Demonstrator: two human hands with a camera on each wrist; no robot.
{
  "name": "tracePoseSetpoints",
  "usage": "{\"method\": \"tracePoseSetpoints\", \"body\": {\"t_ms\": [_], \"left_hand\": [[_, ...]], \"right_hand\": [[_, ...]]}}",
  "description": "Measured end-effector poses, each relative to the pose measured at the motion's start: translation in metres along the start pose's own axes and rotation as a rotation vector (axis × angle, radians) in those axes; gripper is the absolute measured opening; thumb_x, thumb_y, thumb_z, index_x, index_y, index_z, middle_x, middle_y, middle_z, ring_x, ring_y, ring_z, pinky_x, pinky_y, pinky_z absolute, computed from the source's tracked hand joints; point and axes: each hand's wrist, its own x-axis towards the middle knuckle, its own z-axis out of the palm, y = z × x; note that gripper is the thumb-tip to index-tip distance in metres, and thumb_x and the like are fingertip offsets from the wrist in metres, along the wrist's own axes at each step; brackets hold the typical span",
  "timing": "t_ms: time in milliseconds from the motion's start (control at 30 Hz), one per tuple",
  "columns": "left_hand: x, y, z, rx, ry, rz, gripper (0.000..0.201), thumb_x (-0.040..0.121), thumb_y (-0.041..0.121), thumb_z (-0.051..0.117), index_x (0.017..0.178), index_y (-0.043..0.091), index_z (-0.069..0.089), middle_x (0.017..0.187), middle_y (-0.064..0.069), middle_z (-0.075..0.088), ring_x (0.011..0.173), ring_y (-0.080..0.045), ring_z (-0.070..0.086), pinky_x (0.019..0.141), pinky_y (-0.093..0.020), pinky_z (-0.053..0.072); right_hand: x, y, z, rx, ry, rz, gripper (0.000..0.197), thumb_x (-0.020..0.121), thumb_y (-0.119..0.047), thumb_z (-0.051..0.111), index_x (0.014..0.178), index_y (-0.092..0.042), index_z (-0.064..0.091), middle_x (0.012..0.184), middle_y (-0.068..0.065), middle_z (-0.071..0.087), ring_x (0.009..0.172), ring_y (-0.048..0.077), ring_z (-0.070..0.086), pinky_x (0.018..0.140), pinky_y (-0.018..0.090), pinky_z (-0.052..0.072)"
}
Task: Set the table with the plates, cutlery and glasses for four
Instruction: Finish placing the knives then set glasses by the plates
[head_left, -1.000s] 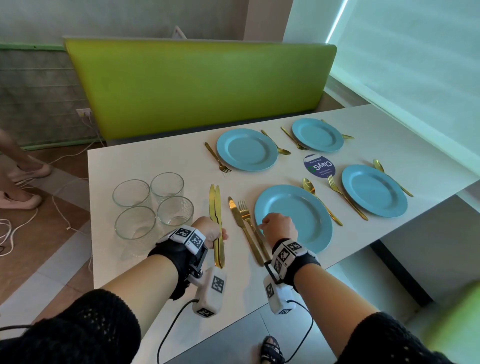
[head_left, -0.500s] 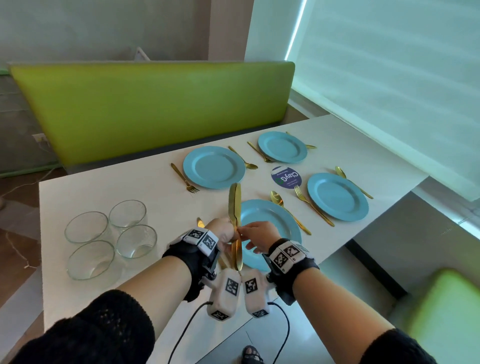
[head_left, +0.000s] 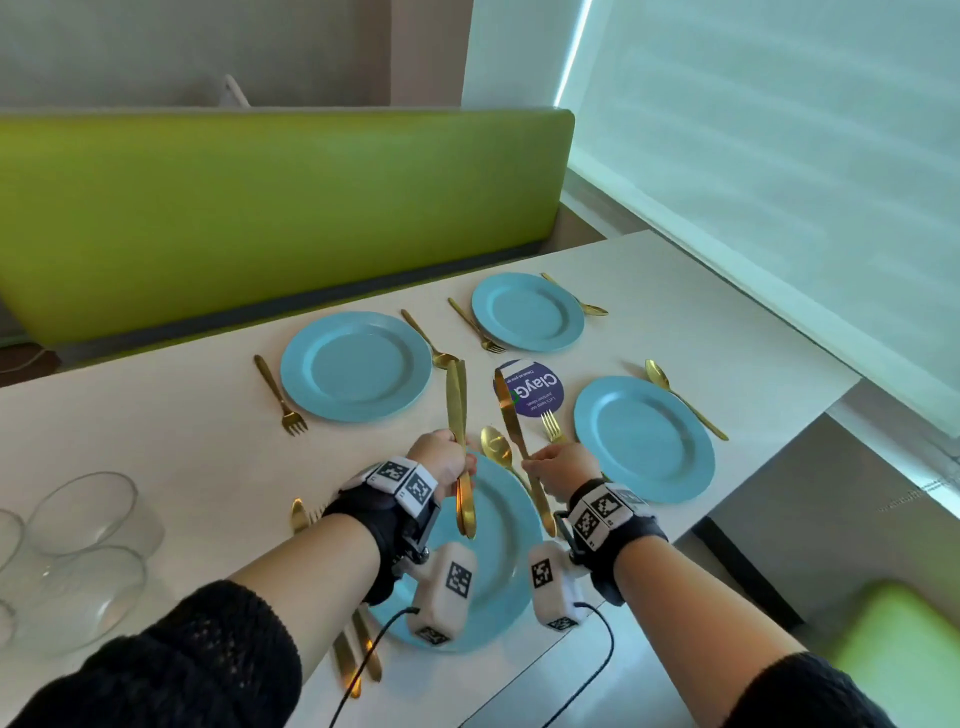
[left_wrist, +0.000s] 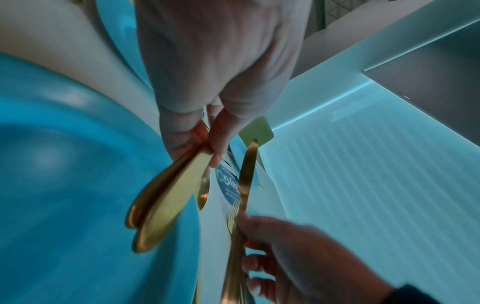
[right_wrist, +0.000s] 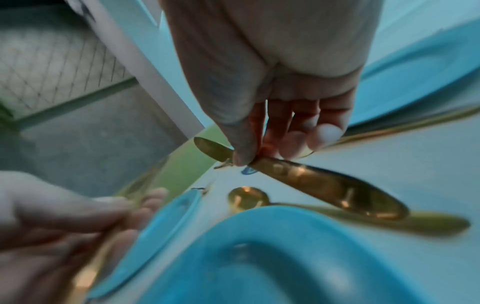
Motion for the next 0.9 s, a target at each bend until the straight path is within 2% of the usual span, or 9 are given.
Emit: {"method": "tracePoseSetpoints", "body": {"t_ms": [33, 100, 167, 267, 467, 567, 633, 767, 900], "left_hand": [[0.007, 0.003, 0.002, 0.001, 0.004, -0.01, 0.031, 0.09, -0.012, 0.043, 0.076, 0.015, 0.051, 0.069, -0.007, 0.051, 0.06, -0.016, 0.049, 0.06, -0.03, 0.048], [0.02, 0.007, 0.007, -0.002, 0.017, -0.025, 0.032, 0.089, -0.013, 0.044, 0.075, 0.015, 0.053, 0.071, -0.007, 0.052, 0.062, -0.018, 0.051, 0.062, -0.032, 0.05], [0.03, 0.011, 0.013, 0.003, 0.043, -0.03, 0.028, 0.088, -0.012, 0.047, 0.076, 0.012, 0.055, 0.07, -0.007, 0.053, 0.063, -0.02, 0.052, 0.071, -0.038, 0.053], [0.044, 0.018, 0.022, 0.003, 0.072, -0.033, 0.028, 0.088, -0.011, 0.051, 0.076, 0.014, 0.055, 0.072, -0.007, 0.056, 0.065, -0.02, 0.055, 0.079, -0.04, 0.054], [0.06, 0.025, 0.041, 0.023, 0.077, -0.035, 0.027, 0.087, -0.008, 0.055, 0.074, 0.015, 0.056, 0.074, -0.004, 0.059, 0.07, -0.019, 0.057, 0.072, -0.034, 0.053], [0.063, 0.026, 0.049, 0.025, 0.087, -0.039, 0.028, 0.086, -0.01, 0.055, 0.074, 0.015, 0.056, 0.077, -0.005, 0.059, 0.082, -0.023, 0.06, 0.088, -0.041, 0.053], [0.065, 0.026, 0.053, 0.026, 0.095, -0.044, 0.028, 0.086, -0.011, 0.055, 0.074, 0.014, 0.056, 0.077, -0.005, 0.059, 0.086, -0.025, 0.059, 0.093, -0.043, 0.053], [0.067, 0.027, 0.054, 0.018, 0.098, -0.056, 0.025, 0.086, -0.011, 0.054, 0.077, 0.012, 0.057, 0.077, -0.006, 0.058, 0.088, -0.025, 0.059, 0.094, -0.043, 0.053], [0.068, 0.027, 0.05, 0.011, 0.085, -0.034, 0.021, 0.087, -0.011, 0.054, 0.094, 0.008, 0.058, 0.078, -0.006, 0.058, 0.084, -0.024, 0.06, 0.087, -0.038, 0.054]], "right_hand": [[0.01, 0.007, -0.007, -0.083, 0.013, 0.008, 0.012, 0.084, -0.027, 0.064, 0.084, -0.019, 0.072, 0.089, 0.002, 0.071, 0.091, 0.024, 0.064, 0.085, 0.03, 0.051], [0.027, 0.019, -0.016, -0.194, 0.025, 0.038, 0.025, 0.085, -0.028, 0.062, 0.103, -0.013, 0.072, 0.108, 0.006, 0.07, 0.104, 0.024, 0.063, 0.088, 0.027, 0.048], [0.041, 0.029, -0.021, -0.255, 0.01, 0.059, 0.029, 0.086, -0.027, 0.061, 0.108, -0.01, 0.07, 0.113, 0.009, 0.068, 0.108, 0.025, 0.062, 0.088, 0.027, 0.048], [0.058, 0.038, -0.021, -0.283, -0.007, 0.065, 0.03, 0.086, -0.025, 0.061, 0.106, -0.006, 0.07, 0.112, 0.012, 0.068, 0.107, 0.027, 0.062, 0.093, 0.032, 0.05], [0.076, 0.048, -0.015, -0.313, 0.0, 0.065, 0.026, 0.084, -0.022, 0.063, 0.105, -0.008, 0.069, 0.109, 0.01, 0.068, 0.103, 0.027, 0.064, 0.09, 0.035, 0.053], [0.079, 0.052, -0.013, -0.331, 0.04, 0.064, 0.022, 0.085, -0.022, 0.06, 0.103, -0.014, 0.07, 0.104, 0.007, 0.068, 0.097, 0.026, 0.065, 0.084, 0.033, 0.055], [0.078, 0.053, -0.013, -0.361, 0.069, 0.054, 0.022, 0.086, -0.021, 0.056, 0.102, -0.015, 0.07, 0.102, 0.007, 0.068, 0.094, 0.026, 0.066, 0.08, 0.032, 0.055], [0.079, 0.056, -0.012, -0.384, 0.1, 0.053, 0.023, 0.087, -0.02, 0.053, 0.101, -0.015, 0.07, 0.101, 0.007, 0.068, 0.093, 0.026, 0.066, 0.079, 0.032, 0.055], [0.079, 0.057, -0.01, -0.374, 0.109, 0.052, 0.022, 0.086, -0.02, 0.055, 0.101, -0.016, 0.071, 0.099, 0.007, 0.069, 0.092, 0.026, 0.066, 0.08, 0.033, 0.056]]}}
